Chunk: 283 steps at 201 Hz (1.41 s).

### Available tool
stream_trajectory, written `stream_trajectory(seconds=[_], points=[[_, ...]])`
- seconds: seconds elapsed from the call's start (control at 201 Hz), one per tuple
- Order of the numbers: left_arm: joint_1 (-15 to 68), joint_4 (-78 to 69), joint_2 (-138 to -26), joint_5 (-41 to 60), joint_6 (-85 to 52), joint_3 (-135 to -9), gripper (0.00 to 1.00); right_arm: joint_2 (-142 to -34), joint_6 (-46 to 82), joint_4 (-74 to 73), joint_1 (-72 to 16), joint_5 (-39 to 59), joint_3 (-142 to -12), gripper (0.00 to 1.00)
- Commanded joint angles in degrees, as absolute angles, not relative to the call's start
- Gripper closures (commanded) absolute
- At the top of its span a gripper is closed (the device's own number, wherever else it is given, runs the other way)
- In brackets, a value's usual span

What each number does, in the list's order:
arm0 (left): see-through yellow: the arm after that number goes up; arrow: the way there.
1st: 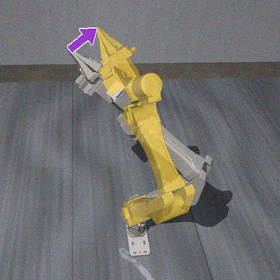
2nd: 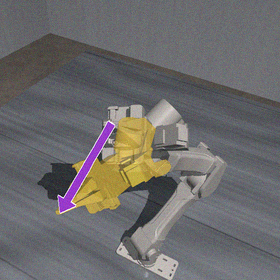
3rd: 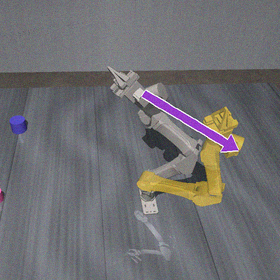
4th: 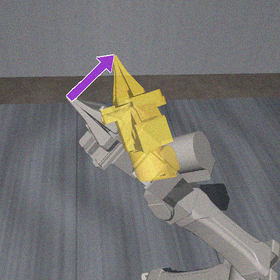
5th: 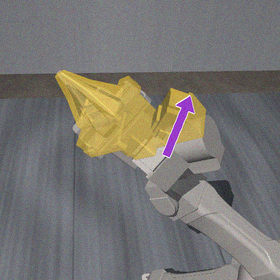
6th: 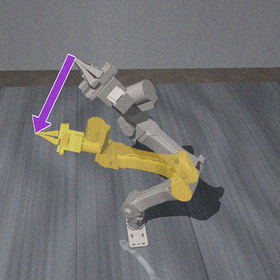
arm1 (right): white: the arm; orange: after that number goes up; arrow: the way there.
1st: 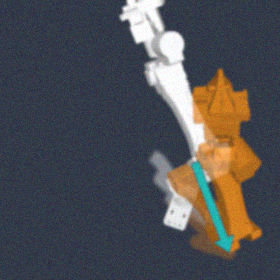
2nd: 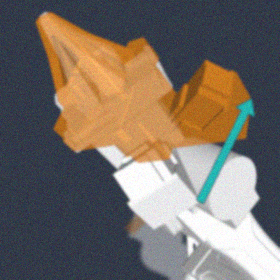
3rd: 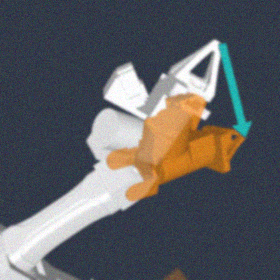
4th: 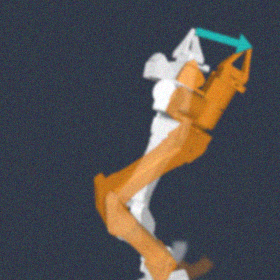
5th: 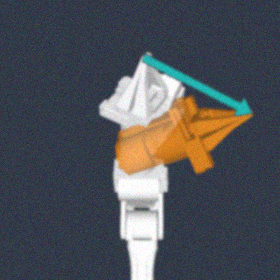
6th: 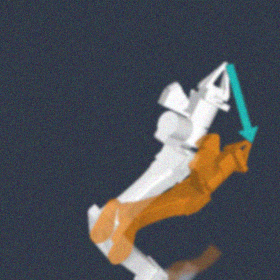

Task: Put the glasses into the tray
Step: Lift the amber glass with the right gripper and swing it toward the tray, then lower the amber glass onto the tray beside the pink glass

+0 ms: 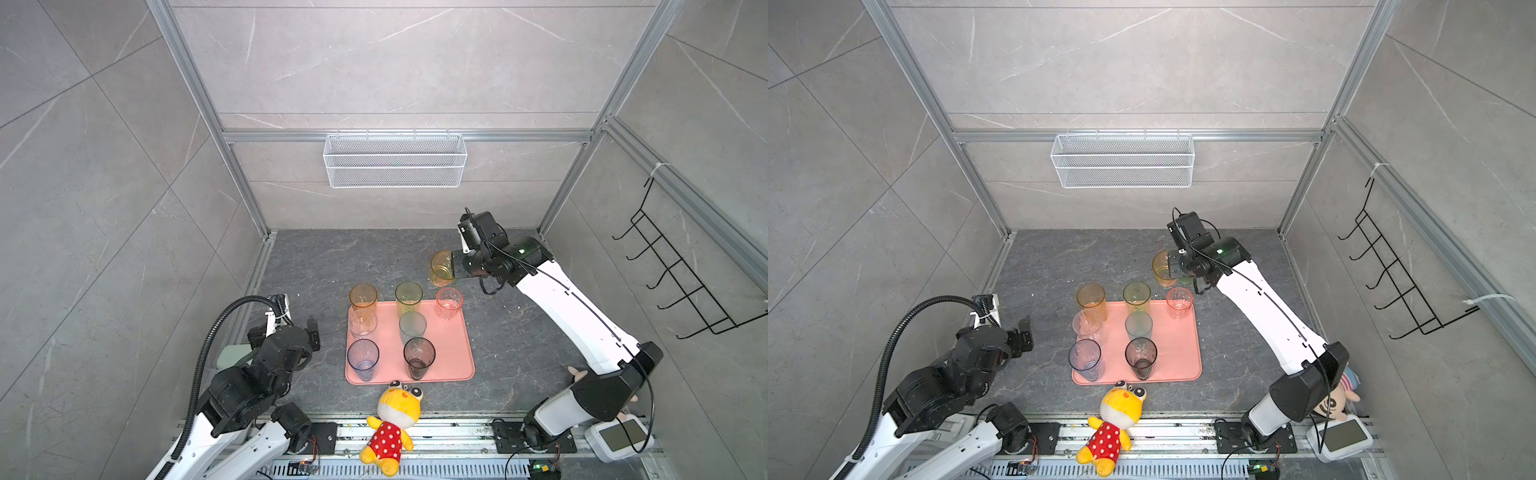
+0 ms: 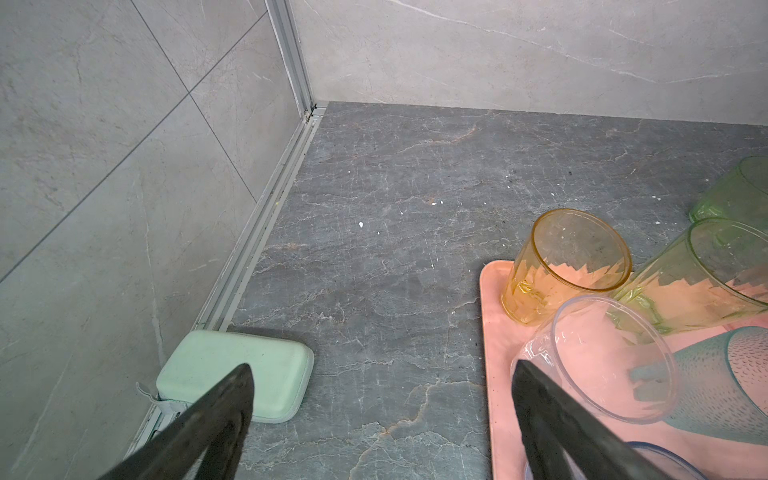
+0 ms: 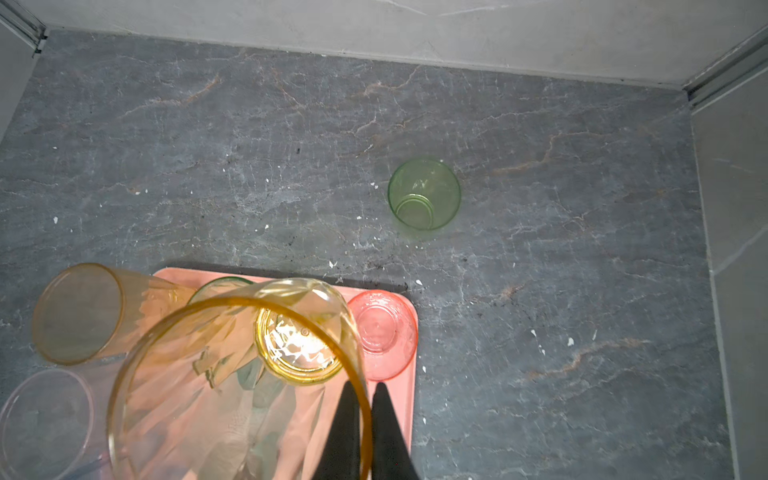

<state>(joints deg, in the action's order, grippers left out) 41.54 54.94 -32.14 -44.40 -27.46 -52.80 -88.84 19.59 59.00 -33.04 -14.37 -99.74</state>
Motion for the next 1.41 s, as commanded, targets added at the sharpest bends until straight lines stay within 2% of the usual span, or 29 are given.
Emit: stream_trajectory(seconds=[0.0,0.543,0.886,1.404], points=[[41.8,54.2,-32.1,-44.2,-28.1,-53.0,0.03,-85.2,18.8,60.8,-33.0,-14.4,-97.7,1.0],[41.8,54.2,-32.3,-44.1,-28.4,-53.0,0.03,-75.7,20.0,61.7,-34.4,-12.0,-83.2,1.0],[41.8,54.2,-32.7,-44.2,-28.4,-53.0,0.03,-72.6,23.4,55.4,-36.0,-10.8,-70.6,1.0],[41.7,54.4,-33.3,-44.1,-28.4,-53.0,0.03,-75.3,26.4,45.3,-36.0,-10.6,-59.6,1.0]])
